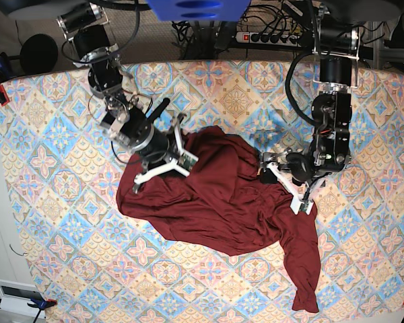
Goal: Layout the t-shirt on the table in an organized manner, then fold the t-shirt properly
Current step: 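Move the left gripper with the shirt toward the right gripper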
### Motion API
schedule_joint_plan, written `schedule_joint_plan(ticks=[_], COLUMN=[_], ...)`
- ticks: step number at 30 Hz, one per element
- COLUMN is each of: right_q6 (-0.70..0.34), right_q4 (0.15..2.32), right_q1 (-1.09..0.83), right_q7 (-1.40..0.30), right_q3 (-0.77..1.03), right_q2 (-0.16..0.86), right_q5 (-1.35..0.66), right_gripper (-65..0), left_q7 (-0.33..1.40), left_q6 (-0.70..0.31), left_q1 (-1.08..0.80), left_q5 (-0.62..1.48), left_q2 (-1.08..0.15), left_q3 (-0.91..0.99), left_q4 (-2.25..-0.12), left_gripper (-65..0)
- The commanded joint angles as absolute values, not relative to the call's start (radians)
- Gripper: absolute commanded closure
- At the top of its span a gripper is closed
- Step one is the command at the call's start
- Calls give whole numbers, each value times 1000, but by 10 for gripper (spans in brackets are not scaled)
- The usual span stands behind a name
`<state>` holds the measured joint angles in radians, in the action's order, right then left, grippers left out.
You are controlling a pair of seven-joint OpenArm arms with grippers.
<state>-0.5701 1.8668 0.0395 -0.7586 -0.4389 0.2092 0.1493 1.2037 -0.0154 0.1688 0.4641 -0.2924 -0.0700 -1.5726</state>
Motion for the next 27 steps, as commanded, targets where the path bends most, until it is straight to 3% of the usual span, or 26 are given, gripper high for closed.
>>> schedule_joint_plan(ticks=[1,7,13,15,20,27], right_q6=[-555,-552,-552,-552,-552,-552], right_q4=[1868,1865,1888,1888,1888,1885], right_q1=[53,47,44,44,44,44], right_q7=[-743,-753,-753,-753,-753,-746], right_q3=[-417,-363,-297,-288,-277,-271], right_q2=[213,213,213,213,216,216], right_q5=[143,145,145,145,145,145], right_gripper=[-77,-201,-223,-222,-222,-221], left_q7=[1187,1188,1187,1190,1193,1205], left_q6=[-18,-18,-19,-19,-74,-81], left_q1=[191,213,229,231,231,173], left_q5=[466,469,470,470,467,475], left_q2=[-275,-182,-127,-127,-134,-280], left_q3=[-65,-73,-76,-76,-68,28], left_q4=[-1587,-1492,-1438,-1438,-1440,-1590], left_gripper=[-536,-520,-490,-406,-6,0])
